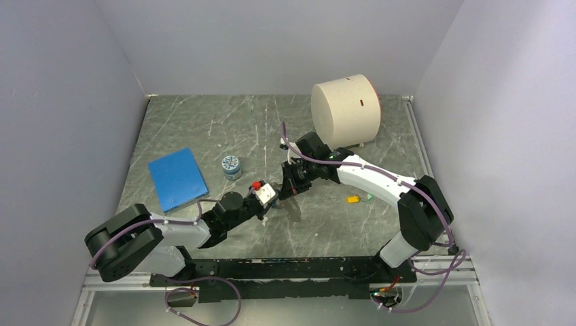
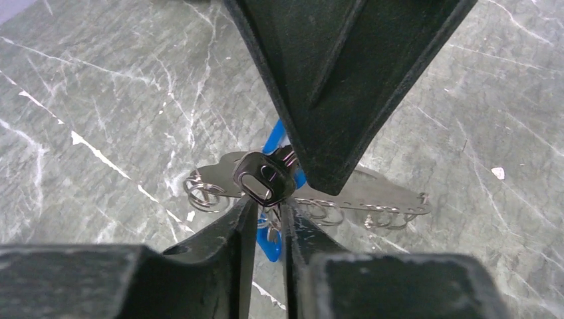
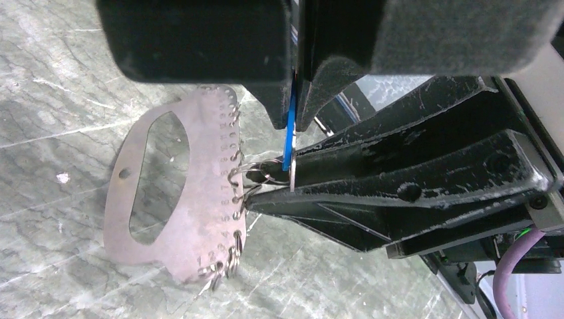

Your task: Remove the keys from the keyring

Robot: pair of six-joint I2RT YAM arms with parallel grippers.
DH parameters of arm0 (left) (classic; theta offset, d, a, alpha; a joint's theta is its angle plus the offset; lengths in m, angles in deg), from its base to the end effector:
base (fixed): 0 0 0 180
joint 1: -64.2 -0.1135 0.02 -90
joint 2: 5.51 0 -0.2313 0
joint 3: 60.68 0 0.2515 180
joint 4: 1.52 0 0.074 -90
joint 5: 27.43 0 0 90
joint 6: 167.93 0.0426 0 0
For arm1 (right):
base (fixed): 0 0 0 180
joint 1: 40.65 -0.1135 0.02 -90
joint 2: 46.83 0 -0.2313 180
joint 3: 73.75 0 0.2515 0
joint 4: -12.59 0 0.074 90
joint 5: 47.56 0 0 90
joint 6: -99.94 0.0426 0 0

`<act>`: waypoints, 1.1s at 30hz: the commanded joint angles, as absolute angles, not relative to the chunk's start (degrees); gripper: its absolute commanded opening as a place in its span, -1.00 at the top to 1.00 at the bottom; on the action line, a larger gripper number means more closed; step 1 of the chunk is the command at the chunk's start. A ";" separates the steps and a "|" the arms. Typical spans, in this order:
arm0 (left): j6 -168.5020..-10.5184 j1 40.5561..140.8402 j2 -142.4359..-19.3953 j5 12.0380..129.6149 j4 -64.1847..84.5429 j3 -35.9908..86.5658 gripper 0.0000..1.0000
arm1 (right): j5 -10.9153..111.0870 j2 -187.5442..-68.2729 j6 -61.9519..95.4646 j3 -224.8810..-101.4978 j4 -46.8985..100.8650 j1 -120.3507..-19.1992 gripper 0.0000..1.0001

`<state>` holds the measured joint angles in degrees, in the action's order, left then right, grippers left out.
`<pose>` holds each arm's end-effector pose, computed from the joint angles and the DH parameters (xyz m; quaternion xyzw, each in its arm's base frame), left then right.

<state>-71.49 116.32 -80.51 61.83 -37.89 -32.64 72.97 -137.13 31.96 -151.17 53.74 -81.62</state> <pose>0.1517 -0.1941 0.1317 0.3727 0.6731 -0.2434 0.5907 0.2360 0.2336 0.1991 -0.2312 0.8917 0.3691 0.1232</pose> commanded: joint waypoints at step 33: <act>-73.82 116.11 -81.98 65.57 -41.54 -32.34 0.95 | 66.76 -134.45 31.42 -147.37 53.60 -74.05 1.00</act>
<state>-72.52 116.14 -82.13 65.77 -40.49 -31.68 70.04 -134.97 32.25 -148.28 55.82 -75.87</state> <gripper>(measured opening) 0.038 0.033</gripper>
